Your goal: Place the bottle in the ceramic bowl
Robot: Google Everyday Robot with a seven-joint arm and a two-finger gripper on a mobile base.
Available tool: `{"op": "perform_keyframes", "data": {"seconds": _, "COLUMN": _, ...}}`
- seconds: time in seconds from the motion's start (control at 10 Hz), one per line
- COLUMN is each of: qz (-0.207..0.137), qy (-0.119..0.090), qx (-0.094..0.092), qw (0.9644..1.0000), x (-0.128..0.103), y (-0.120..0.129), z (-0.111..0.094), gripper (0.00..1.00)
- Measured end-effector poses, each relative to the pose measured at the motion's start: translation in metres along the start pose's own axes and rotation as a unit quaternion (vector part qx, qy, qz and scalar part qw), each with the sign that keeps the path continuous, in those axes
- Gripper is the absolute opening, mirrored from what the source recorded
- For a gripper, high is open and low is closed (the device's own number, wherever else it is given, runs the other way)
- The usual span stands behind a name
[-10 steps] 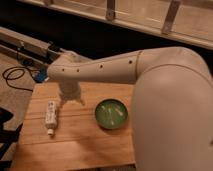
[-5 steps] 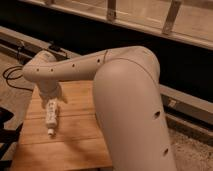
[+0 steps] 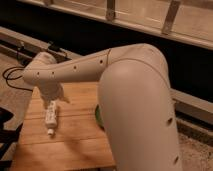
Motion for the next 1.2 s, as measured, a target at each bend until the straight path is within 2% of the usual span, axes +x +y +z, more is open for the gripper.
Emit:
{"op": "perform_keyframes", "data": {"seconds": 0.2, "qz": -0.018, "qy": -0.001, "qx": -0.002, "qw": 0.9998, "x": -0.004, "y": 0.007, "z": 0.008, "gripper": 0.65}}
{"op": "perform_keyframes", "data": {"seconds": 0.4, "qz": -0.032, "qy": 0.007, "qx": -0.012, "qw": 0.9994, "x": -0.012, "y": 0.021, "z": 0.028, "gripper": 0.65}}
{"op": "perform_keyframes", "data": {"seconds": 0.7, "qz": -0.051, "qy": 0.029, "qx": -0.032, "qw": 0.9978, "x": -0.022, "y": 0.040, "z": 0.055, "gripper": 0.65}}
{"op": "perform_keyframes", "data": {"seconds": 0.9, "qz": -0.057, "qy": 0.044, "qx": -0.052, "qw": 0.9960, "x": -0.036, "y": 0.054, "z": 0.072, "gripper": 0.65}}
{"op": "perform_keyframes", "data": {"seconds": 1.2, "qz": -0.077, "qy": 0.063, "qx": -0.071, "qw": 0.9925, "x": -0.045, "y": 0.081, "z": 0.097, "gripper": 0.65}}
